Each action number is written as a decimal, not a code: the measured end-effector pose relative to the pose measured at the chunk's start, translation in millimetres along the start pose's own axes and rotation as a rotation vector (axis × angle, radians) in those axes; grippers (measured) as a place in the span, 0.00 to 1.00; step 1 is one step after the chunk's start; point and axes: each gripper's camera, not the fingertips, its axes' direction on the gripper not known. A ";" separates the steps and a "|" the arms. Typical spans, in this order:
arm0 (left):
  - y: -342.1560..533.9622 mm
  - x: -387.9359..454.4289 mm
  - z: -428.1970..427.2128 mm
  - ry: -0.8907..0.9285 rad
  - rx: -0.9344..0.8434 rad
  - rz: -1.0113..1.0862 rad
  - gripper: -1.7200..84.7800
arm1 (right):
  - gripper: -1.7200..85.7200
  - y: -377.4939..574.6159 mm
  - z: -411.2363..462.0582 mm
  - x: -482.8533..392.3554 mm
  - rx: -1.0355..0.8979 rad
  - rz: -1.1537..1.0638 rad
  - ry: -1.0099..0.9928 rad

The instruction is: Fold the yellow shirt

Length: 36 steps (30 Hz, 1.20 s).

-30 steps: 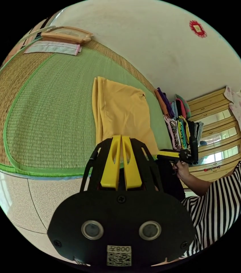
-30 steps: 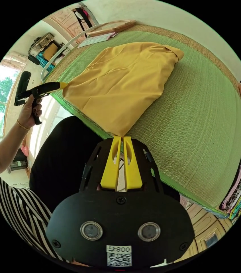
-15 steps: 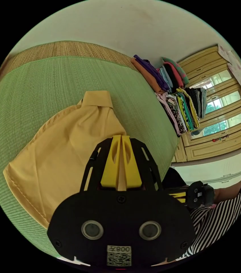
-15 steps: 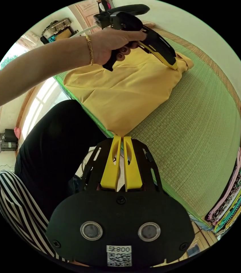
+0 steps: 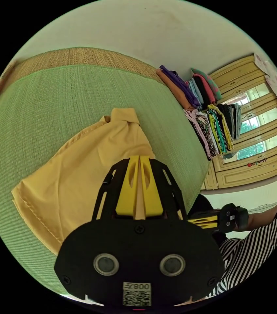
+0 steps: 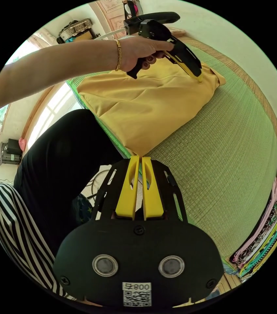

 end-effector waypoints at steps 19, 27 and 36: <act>204.6 -130.8 -144.8 -0.001 0.231 -0.439 0.10 | 0.03 -12.3 8.8 4.1 -0.048 0.008 0.000; 222.2 -130.8 -158.6 -0.013 0.222 -0.416 0.03 | 0.03 -15.3 11.0 4.8 -0.064 0.019 -0.001; 256.6 -146.4 -166.0 -0.035 0.196 -0.467 0.03 | 0.03 -16.9 16.6 -1.9 -0.086 -0.012 0.038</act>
